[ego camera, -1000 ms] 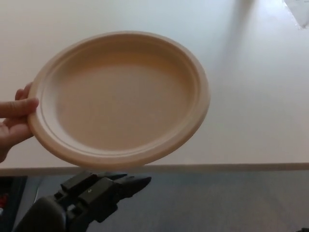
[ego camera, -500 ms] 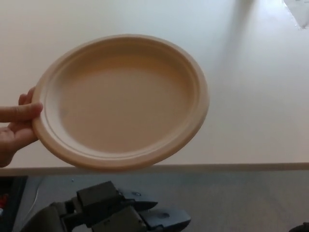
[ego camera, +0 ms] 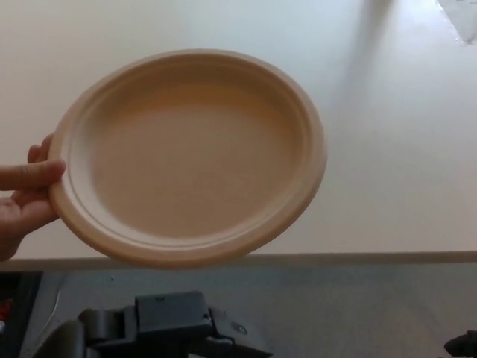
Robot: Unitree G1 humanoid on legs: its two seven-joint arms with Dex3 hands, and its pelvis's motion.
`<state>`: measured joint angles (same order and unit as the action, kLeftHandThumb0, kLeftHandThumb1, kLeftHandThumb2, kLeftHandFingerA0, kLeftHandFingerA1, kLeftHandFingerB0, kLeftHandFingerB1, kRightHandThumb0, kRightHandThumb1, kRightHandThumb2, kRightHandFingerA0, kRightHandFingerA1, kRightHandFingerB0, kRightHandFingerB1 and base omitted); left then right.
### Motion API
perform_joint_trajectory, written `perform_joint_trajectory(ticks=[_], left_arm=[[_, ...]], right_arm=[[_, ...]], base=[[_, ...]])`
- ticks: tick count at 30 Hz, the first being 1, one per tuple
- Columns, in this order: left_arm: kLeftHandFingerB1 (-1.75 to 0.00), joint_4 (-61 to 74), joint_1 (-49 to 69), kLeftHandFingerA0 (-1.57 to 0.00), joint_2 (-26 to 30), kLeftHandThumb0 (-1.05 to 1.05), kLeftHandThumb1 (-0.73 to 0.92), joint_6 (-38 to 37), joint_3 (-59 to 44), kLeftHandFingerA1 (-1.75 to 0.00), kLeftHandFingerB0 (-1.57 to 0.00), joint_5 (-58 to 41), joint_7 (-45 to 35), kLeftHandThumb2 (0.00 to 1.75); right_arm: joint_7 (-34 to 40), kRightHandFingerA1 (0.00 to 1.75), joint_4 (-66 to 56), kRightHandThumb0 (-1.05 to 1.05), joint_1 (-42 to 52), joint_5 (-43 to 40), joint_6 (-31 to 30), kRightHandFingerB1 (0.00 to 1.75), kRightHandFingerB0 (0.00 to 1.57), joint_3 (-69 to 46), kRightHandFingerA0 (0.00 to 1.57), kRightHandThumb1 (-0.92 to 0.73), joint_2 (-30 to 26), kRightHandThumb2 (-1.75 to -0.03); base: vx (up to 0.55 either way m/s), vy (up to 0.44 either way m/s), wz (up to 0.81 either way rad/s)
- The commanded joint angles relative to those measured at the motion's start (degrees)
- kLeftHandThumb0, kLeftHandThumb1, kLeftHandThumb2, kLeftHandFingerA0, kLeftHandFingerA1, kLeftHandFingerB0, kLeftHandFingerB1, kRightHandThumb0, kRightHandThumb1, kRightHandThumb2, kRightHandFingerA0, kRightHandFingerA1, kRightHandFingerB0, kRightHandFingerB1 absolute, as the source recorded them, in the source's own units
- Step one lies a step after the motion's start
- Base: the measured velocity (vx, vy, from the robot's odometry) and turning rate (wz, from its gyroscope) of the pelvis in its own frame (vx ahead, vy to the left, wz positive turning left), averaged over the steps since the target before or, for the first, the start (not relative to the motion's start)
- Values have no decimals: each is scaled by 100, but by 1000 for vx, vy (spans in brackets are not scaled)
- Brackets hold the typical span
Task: A person passes a plate to the robot and the robot grabs it with its left hand and places it at the centre of the table infront of it
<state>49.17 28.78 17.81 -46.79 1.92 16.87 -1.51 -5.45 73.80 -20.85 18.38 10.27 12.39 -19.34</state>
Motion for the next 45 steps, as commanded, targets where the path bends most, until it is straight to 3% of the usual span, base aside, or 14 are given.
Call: perform_joint_trajectory(ticks=[1, 7, 8, 10, 11, 12, 13, 16, 17, 20, 28, 37, 38, 45], left_arm=[[-51, 22, -699, -86, -612, -35, 40, -628, -108, -59, -75, -422, 437, 52], [-43, 801, 41, -97, -640, -39, 53, 1012, 472, -81, -43, -1227, 131, 55], [-39, 911, -81, -68, -656, -51, 69, 1274, 487, -65, -31, -1242, 111, 60], [-39, 1071, -304, -68, -785, -52, 66, 1689, 551, -64, -26, -1151, 113, 59], [-49, 874, -447, -57, -975, -31, 29, 1519, 564, -71, -8, -897, 178, 83], [-49, 650, -572, -57, -1075, -31, 29, 1300, 534, -71, -8, -727, 216, 83], [-53, 643, -636, 0, -888, -33, 11, 1357, 324, -52, 0, -646, 39, 76], [-51, 410, -835, -4, -656, -32, 6, 1106, -114, -55, 0, -294, -176, 73], [-40, 229, -907, -1, -658, -66, 32, 913, -360, -25, -7, 35, -139, 65], [-33, 109, -814, 0, -739, -64, 42, 702, -801, -25, -10, 579, -100, 54], [-21, -226, -847, 0, -904, -67, 42, 887, -973, -3, -10, 1460, -140, 79], [-27, -191, -848, 0, -893, -76, 45, 1212, -1029, -15, -4, 1944, -371, 56], [-16, -255, -922, 0, -901, -70, 42, 1344, -1037, -5, -3, 2090, -410, 81], [-13, -656, -1294, 0, -826, -70, 41, 1632, -1095, -7, 0, 2422, -356, 80]], right_arm=[[-33, 57, 27, -80, -10, 40, -13, 45, 24, -8, 28, -87, -92, -66], [-40, 58, 45, -82, 35, 51, 45, 47, 24, -2, 28, -87, -102, -66], [-31, 57, 51, -80, 28, 64, 29, 45, 25, 8, 30, -87, -99, -66], [-9, 56, 57, -81, 16, 99, -3, 44, 24, 40, 31, -87, -96, -67], [3, 57, 52, -82, 18, 111, -5, 44, 24, 51, 30, -87, -100, -66], [7, 57, 49, -82, 22, 102, 3, 44, 24, 45, 30, -87, -102, -66], [-1, 56, 50, -80, 12, 89, 12, 45, 25, 33, 31, -87, -113, -67], [-31, 58, 35, -82, 2, 50, 23, 46, 23, -7, 29, -87, -128, -66], [-28, 56, 30, -80, -29, 42, 8, 44, 24, -18, 29, -86, -118, -66], [-37, 56, 30, -80, -4, 49, 21, 45, 24, -18, 28, -86, -113, -66], [-90, 57, 39, -81, -219, 23, -46, 45, 23, -62, 29, -86, -112, -66], [-65, 59, 56, -82, -253, 144, -47, 48, 24, 36, 30, -88, -145, -67], [-91, 57, 52, -81, -270, 93, -50, 46, 24, -12, 30, -87, -139, -66], [-105, 58, 39, -79, -284, 85, -51, 46, 24, -34, 31, -86, -138, -66]], base=[[0, 0, 0], [0, 0, 0], [0, 0, 0], [0, 0, 0], [0, 0, 0], [0, 0, 0], [0, 0, 0], [0, 0, 0], [0, 0, 0], [0, 0, 0], [0, 0, 0], [0, 0, 0], [0, 0, 0], [0, 0, 0]])
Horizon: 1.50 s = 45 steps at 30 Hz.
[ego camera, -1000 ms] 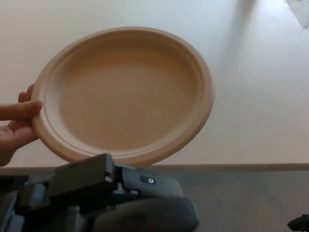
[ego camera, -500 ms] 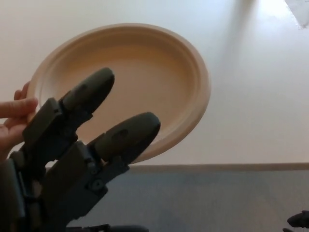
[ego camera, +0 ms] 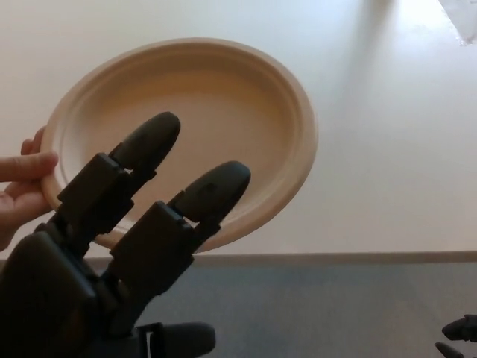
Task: A person passes a plate to the robot and the robot grabs it with its left hand and places it at the centre of the table infront of it
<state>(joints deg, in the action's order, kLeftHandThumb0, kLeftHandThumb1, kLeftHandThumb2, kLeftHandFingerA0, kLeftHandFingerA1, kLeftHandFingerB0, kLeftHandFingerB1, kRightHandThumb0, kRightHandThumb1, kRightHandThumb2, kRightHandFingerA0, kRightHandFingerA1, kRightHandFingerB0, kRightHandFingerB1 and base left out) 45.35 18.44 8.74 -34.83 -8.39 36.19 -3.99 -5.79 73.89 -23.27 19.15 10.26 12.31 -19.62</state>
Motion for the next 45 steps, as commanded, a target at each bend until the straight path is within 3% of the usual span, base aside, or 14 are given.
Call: perform_joint_trajectory(ticks=[1, 4, 5, 7, 20, 25, 26, 29, 36, 38, 39, 43, 44, 45], left_arm=[[-15, -316, -337, 0, 98, -68, 40, 545, -65, -9, 0, 494, -161, 80], [-20, -461, -604, 0, 89, -66, 37, 753, -145, -17, 0, 871, -87, 82], [-21, -498, -699, 0, 81, -78, 47, 822, -169, -25, 0, 1034, -47, 55], [-21, -569, -799, 0, 86, -64, 36, 852, -178, -20, 0, 1153, 22, 82], [-19, -1255, -1468, -9, 294, -89, 41, 1264, -55, -24, -6, 1737, 188, 73], [-21, -1735, -2002, -8, 482, -76, 43, 1593, 144, -33, 0, 2403, 240, 84], [-27, -1904, -2131, -13, 496, -77, 50, 1677, 209, -32, -1, 2444, 241, 56], [-49, -2247, -2257, 0, 609, -37, 18, 1795, 421, -47, 0, 2772, 456, 83], [-38, -2678, -2471, -30, 735, -47, 54, 2019, 747, -44, -18, 2982, 884, 70], [-32, -2803, -2562, -64, 764, -22, 60, 1992, 816, -58, -30, 2838, 1018, 58], [-39, -2985, -2653, -105, 859, -17, 53, 1773, 850, -128, -50, 2714, 1295, 61], [-45, -3091, -2684, -114, 1011, -28, 52, 1619, 977, -91, -78, 2703, 1722, 56], [-62, -3116, -2688, -94, 1055, -24, 52, 1572, 1012, -141, -90, 2741, 1881, 58], [-62, -3144, -2692, -94, 1106, -24, 52, 1524, 1050, -141, -90, 2774, 2048, 58]], right_arm=[[-74, 59, 27, -80, -43, 13, -50, 46, 25, -23, 31, -86, -110, -66], [-73, 58, 38, -80, -82, 82, -66, 45, 25, 36, 31, -87, -110, -66], [-70, 57, 37, -80, -90, 93, -71, 45, 25, 43, 31, -87, -108, -66], [-63, 57, 36, -80, -82, 87, -62, 44, 25, 35, 32, -86, -108, -66], [-107, 58, 28, -80, -116, 107, -52, 46, 23, 69, 28, -86, -40, -66], [-124, 56, 21, -80, -231, 96, -138, 44, 23, 55, 29, -85, -49, -66], [-153, 55, 15, -79, -224, 61, -104, 43, 21, 24, 29, -85, -57, -65], [-176, 57, 23, -80, -155, 63, -94, 46, 22, 24, 26, -85, -65, -65], [-171, 57, 33, -80, -151, 78, -74, 45, 22, 29, 27, -85, -82, -66], [-174, 58, 24, -81, -189, 98, -74, 46, 21, 46, 26, -86, -97, -66], [-168, 56, 20, -80, -191, 88, -75, 44, 22, 35, 27, -85, -96, -65], [-181, 56, 19, -79, -202, 73, -97, 45, 22, 22, 26, -86, -85, -66], [-185, 57, 17, -79, -199, 61, -90, 46, 22, 10, 27, -85, -85, -65], [-190, 57, 14, -79, -193, 48, -77, 46, 22, -4, 27, -85, -85, -65]], base=[[0, 0, 0], [0, 0, 0], [0, 0, 0], [0, 0, 0], [0, 0, 0], [0, 0, 0], [0, 0, 0], [0, 0, 0], [0, 0, 0], [0, 0, 0], [0, 0, 0], [0, 0, 0], [0, 0, 0], [0, 0, 0]])
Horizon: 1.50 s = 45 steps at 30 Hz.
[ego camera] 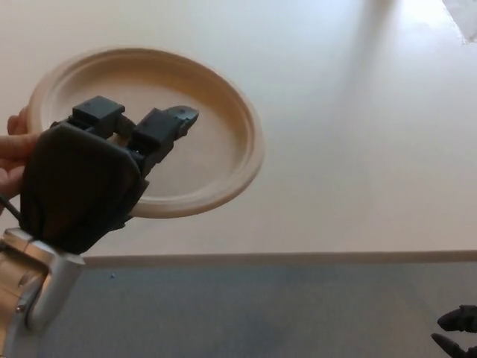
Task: A person passes a plate to the robot and the robot grabs it with its left hand and places it at the centre of the table infront of it
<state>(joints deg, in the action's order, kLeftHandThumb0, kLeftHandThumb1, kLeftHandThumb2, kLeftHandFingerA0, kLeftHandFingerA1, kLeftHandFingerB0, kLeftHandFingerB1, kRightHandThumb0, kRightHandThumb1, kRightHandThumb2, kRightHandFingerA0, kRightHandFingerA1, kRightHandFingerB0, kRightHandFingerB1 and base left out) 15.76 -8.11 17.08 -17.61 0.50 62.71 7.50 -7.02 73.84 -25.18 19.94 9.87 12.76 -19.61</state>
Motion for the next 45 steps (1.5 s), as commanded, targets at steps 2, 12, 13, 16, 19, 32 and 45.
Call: perform_joint_trajectory(ticks=[2, 12, 13, 16, 19, 32, 45], left_arm=[[-76, -206, -30, -93, 289, -23, 56, -194, 206, -142, -88, 31, 967, 57], [-99, -178, 176, -92, 362, -16, 57, -535, 294, -150, -78, -476, 1441, 59], [-97, -169, 148, -93, 372, -15, 55, -531, 303, -150, -78, -487, 1439, 59], [-101, -292, -87, -93, 400, -12, 56, -529, 328, -151, -75, -511, 1496, 56], [-106, -295, -142, -91, 439, -10, 54, -533, 348, -152, -73, -519, 1500, 58], [-96, -926, -628, -99, 225, -10, 49, -183, 833, -147, -82, -378, 1370, 56], [-70, -3438, -2320, -97, 94, -24, 50, -32, 1746, -140, -81, -339, 1319, 55]], right_arm=[[-36, 56, 17, -79, 12, -4, 0, 45, 22, -35, 29, -86, -89, -66], [-75, 57, 38, -81, 53, 61, -16, 45, 25, 62, 29, -88, -75, -66], [-85, 57, 35, -81, 32, 44, -12, 46, 26, 48, 30, -88, -81, -66], [-98, 57, 32, -80, -118, 46, -35, 46, 26, 37, 32, -88, -102, -66], [-103, 55, 35, -79, -126, 16, -60, 44, 28, 2, 33, -87, -86, -66], [-111, 56, 51, -80, -14, 68, -51, 44, 28, 67, 32, -88, -96, -66], [-81, 57, 47, -80, -89, 140, -12, 45, 28, 200, 32, -89, -92, -67]], base=[[0, 0, 0], [0, 0, 0], [0, 0, 0], [0, 0, 0], [0, 0, 0], [0, 0, 0], [0, 0, 0]])
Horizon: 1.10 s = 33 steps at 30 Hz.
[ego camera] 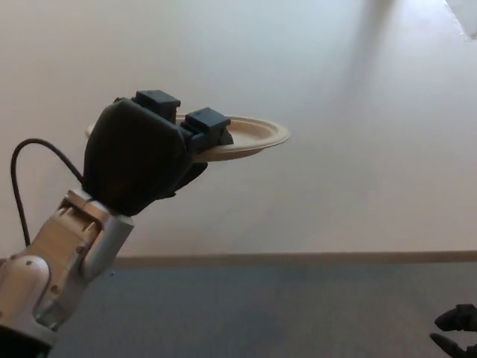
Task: A person passes a plate to the robot and the robot grabs it with its left hand and places it at the centre of the table infront of it
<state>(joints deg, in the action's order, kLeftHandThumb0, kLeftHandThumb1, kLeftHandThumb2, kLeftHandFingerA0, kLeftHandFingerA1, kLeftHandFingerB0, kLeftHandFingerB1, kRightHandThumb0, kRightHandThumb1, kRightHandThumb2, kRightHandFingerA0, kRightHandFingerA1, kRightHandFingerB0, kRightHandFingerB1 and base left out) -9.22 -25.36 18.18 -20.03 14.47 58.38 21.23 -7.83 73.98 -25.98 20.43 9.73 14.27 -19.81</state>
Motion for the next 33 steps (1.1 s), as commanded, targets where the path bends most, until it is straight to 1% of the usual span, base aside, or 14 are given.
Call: perform_joint_trajectory(ticks=[1, 4, 14, 15, 17, 20, 22, 24, 25, 26, 27, 28, 29, 33], left_arm=[[-70, -1196, -742, -97, 0, -24, 50, 230, 453, -140, -81, 149, 5, 55], [-57, -1844, -1015, -94, -96, -27, 59, 210, 637, -142, -82, -87, -213, 57], [-57, -3839, -2223, -87, -402, -29, 68, 412, 1219, -147, -77, -122, -441, 63], [-75, -4022, -2322, -81, -474, -28, 69, 370, 1228, -153, -71, -234, -585, 64], [-80, -4138, -2346, -79, -522, -29, 69, 320, 1266, -154, -70, -340, -687, 64], [-72, -4261, -2391, -80, -603, -29, 68, 263, 1240, -150, -70, -647, -1237, 64], [-68, -4203, -2408, -79, -679, -28, 67, 447, 1262, -140, -69, -702, -1565, 59], [-40, -4158, -2348, -82, -784, -29, 73, 532, 1279, -120, -59, -759, -1677, 62], [-40, -4130, -2344, -82, -791, -29, 73, 549, 1266, -120, -59, -808, -1776, 62], [-31, -4050, -2322, -65, -797, -42, 71, 585, 1228, -50, -32, -908, -1955, 61], [-31, -3995, -2306, -65, -801, -42, 71, 608, 1201, -50, -32, -974, -2072, 61], [-48, -3925, -2345, 0, -804, -35, 40, 698, 1167, -47, 0, -1076, -2380, 96], [-21, -3861, -2419, -6, -811, -77, 48, 853, 1138, -26, -6, -1160, -2752, 85], [-9, -3628, -2458, 0, -865, -78, 42, 1193, 1001, -5, 0, -1460, -3531, 86]], right_arm=[[25, 57, 32, -80, -12, 102, 11, 45, 28, 67, 32, -89, -58, -67], [22, 57, 23, -79, 16, 75, -35, 45, 28, 61, 32, -88, -51, -66], [-3, 55, -5, -78, -64, -47, -23, 43, 28, -90, 31, -88, -33, -66], [-1, 56, -2, -79, -51, -67, -15, 44, 28, -114, 34, -87, -31, -67], [9, 55, -8, -79, 16, -76, 3, 43, 29, -133, 34, -86, -26, -66], [-1, 56, -15, -79, 44, -64, 5, 45, 30, -145, 34, -87, -20, -66], [-16, 55, -11, -79, 52, -60, 15, 44, 29, -148, 32, -87, -23, -66], [-10, 55, -48, -79, 120, 5, 31, 44, 28, -84, 32, -88, -66, -66], [-23, 55, -46, -79, 116, 8, 29, 44, 28, -79, 32, -88, -69, -66], [-48, 56, -52, -78, 121, -26, 47, 45, 26, -106, 31, -86, -71, -66], [-64, 56, -56, -78, 125, -51, 61, 45, 26, -128, 31, -86, -72, -66], [-71, 56, -61, -79, 105, -64, 69, 45, 28, -142, 31, -87, -78, -66], [-58, 56, -53, -79, 69, -50, 44, 44, 28, -135, 33, -87, -81, -66], [-36, 55, -41, -80, 62, 17, 51, 44, 28, -77, 31, -89, -94, -66]], base=[[0, 0, 0], [0, 0, 0], [0, 0, 0], [0, 0, 0], [0, 0, 0], [0, 0, 0], [0, 0, 0], [0, 0, 0], [0, 0, 0], [0, 0, 0], [0, 0, 0], [0, 0, 0], [0, 0, 0], [0, 0, 0]])
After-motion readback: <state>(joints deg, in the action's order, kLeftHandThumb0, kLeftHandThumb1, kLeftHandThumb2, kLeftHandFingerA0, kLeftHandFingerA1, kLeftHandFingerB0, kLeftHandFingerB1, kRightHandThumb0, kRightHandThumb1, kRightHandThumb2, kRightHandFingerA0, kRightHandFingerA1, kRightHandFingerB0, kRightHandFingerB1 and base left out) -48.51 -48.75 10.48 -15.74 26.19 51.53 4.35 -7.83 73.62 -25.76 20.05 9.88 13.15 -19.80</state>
